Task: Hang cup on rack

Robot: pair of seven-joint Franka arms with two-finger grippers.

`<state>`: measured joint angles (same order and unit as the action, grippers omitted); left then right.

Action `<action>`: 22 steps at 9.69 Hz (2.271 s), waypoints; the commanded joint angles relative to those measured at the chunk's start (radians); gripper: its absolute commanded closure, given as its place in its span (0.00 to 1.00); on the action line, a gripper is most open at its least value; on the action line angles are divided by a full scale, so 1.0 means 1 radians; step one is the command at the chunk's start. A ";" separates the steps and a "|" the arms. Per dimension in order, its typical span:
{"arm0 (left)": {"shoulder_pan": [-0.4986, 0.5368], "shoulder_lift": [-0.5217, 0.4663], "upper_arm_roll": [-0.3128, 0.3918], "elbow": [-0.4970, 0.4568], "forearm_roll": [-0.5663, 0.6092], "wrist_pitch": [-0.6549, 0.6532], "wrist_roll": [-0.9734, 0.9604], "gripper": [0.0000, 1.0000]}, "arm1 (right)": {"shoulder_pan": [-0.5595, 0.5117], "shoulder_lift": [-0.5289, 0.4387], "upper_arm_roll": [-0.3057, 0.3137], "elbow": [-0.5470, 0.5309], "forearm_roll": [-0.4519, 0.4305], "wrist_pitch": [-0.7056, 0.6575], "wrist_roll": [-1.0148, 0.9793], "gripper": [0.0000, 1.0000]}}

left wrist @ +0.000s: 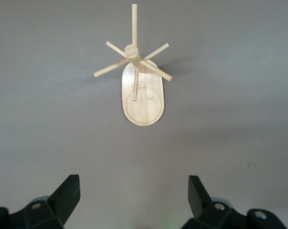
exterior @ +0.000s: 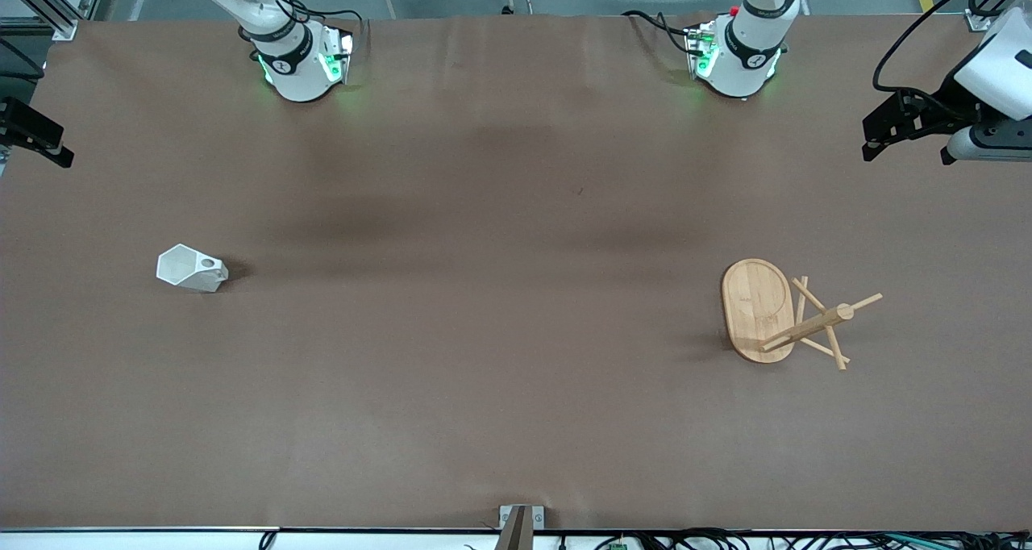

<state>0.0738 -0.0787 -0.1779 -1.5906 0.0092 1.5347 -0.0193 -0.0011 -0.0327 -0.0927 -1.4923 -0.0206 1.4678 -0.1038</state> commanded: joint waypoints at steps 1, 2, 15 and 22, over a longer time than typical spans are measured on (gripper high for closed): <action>0.001 0.020 0.003 0.000 -0.009 -0.015 0.002 0.00 | -0.007 0.000 -0.002 0.003 -0.002 -0.003 -0.017 0.00; 0.001 0.020 0.003 0.000 -0.009 -0.015 0.004 0.00 | -0.007 0.000 -0.002 0.003 -0.002 -0.003 -0.017 0.00; -0.006 0.020 0.000 0.003 -0.011 -0.015 0.004 0.00 | -0.130 0.097 -0.002 -0.308 0.063 0.405 -0.186 0.02; 0.000 0.019 0.000 0.003 -0.011 -0.021 0.004 0.00 | -0.241 0.310 0.001 -0.509 0.070 0.751 -0.412 0.10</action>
<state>0.0713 -0.0770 -0.1780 -1.5820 0.0092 1.5326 -0.0192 -0.2100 0.2831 -0.1051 -1.9237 0.0347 2.1471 -0.4761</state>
